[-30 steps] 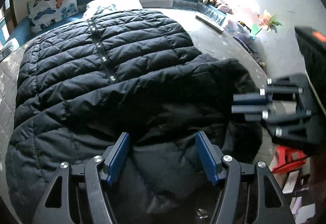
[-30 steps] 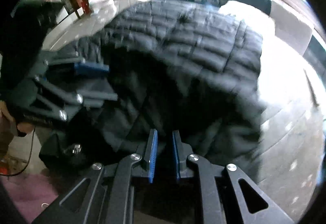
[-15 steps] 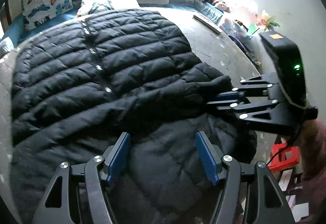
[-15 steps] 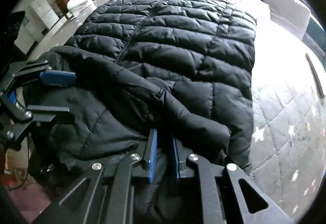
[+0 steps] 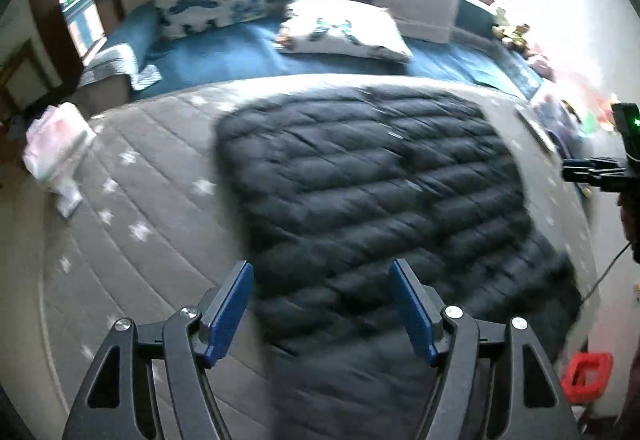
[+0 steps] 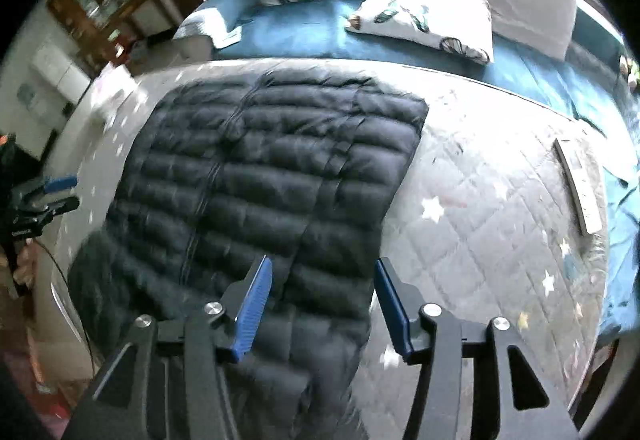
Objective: Fold large clothes
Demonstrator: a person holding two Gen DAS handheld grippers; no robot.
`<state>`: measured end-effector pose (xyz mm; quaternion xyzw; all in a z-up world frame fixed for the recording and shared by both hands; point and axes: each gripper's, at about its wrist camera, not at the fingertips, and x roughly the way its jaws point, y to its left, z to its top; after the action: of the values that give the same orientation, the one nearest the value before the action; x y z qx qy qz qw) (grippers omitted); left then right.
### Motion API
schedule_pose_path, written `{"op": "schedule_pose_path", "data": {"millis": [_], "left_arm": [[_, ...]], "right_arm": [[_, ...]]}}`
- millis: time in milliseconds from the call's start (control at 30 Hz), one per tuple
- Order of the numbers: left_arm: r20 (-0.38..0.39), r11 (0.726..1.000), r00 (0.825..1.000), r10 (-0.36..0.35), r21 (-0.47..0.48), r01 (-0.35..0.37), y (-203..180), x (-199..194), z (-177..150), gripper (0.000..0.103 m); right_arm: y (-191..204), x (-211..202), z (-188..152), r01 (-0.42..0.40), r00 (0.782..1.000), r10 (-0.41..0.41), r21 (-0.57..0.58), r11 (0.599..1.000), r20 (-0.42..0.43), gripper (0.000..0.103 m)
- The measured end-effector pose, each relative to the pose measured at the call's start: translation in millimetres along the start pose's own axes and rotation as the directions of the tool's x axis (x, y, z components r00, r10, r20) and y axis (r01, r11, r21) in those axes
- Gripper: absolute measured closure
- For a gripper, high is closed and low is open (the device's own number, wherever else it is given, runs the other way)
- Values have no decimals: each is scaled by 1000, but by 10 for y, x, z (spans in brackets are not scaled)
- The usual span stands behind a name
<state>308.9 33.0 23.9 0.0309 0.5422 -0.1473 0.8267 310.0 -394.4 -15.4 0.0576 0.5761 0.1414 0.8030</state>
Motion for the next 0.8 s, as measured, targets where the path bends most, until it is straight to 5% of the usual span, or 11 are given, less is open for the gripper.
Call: {"op": "schedule_pose_path", "data": {"millis": [67, 333, 800], "left_arm": [[-6, 999, 1000, 29, -39, -29, 306, 114, 165, 28], [-6, 975, 999, -42, -220, 40, 1169, 763, 613, 28], [51, 915, 982, -180, -358, 186, 1442, 1652, 853, 28]], "right_arm": [[-131, 164, 164, 5, 1000, -5, 41, 999, 2, 45], [-667, 820, 571, -70, 997, 73, 180, 981, -13, 45], [-1038, 1199, 706, -273, 962, 266, 247, 930, 62, 45]]}}
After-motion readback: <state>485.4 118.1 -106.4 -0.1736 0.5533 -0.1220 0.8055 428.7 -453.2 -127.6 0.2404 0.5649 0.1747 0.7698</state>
